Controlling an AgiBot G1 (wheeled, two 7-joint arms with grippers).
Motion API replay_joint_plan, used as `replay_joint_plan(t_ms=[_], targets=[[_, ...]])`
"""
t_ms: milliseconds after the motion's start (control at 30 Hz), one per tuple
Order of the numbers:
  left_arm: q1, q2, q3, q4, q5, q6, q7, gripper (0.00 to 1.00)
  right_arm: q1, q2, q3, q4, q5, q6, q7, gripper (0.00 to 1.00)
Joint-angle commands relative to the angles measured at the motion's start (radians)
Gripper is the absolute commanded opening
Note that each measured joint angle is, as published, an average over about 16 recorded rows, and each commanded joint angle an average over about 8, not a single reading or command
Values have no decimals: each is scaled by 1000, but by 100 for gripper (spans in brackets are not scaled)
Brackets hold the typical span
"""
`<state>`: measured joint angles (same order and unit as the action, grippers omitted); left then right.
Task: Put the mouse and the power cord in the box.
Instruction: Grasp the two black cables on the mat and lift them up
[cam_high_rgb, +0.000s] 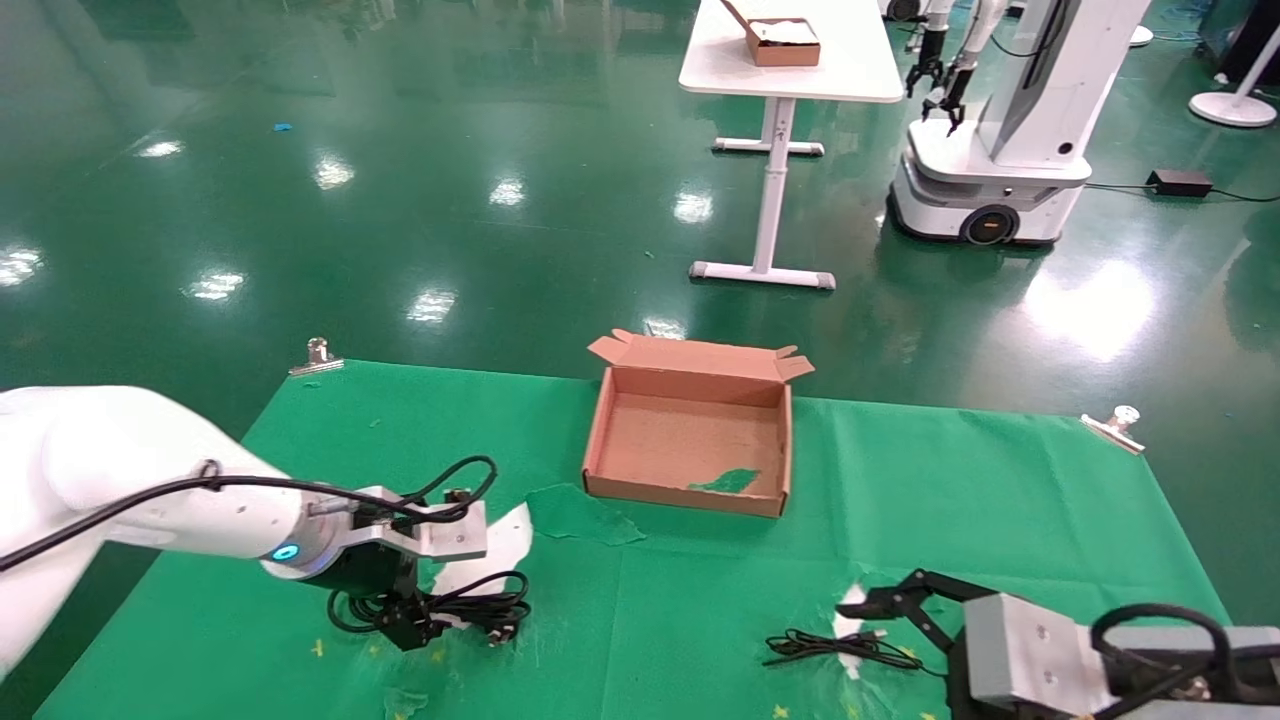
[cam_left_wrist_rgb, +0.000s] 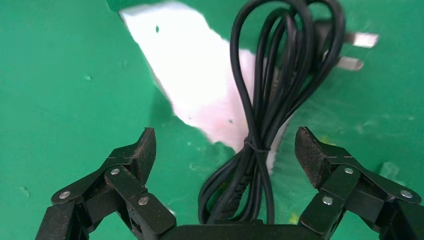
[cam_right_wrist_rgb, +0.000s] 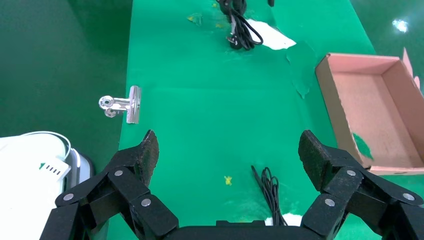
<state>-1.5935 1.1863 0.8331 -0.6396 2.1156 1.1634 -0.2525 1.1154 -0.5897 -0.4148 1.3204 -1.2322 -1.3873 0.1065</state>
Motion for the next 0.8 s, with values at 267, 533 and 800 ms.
replay_joint_plan(t_ms=[267,533,800], targets=[[-24,53,11,118,21,-51,40,100,1,0,-29,5,-89,18,-7,100],[-37,70,8,172,14,-65,72,100,94,-94,-141,-49,-419,72,-7,100],[-47,81,5,208,8,-73,95,100,224,-261,-208,-289,-564,100,-87,100]])
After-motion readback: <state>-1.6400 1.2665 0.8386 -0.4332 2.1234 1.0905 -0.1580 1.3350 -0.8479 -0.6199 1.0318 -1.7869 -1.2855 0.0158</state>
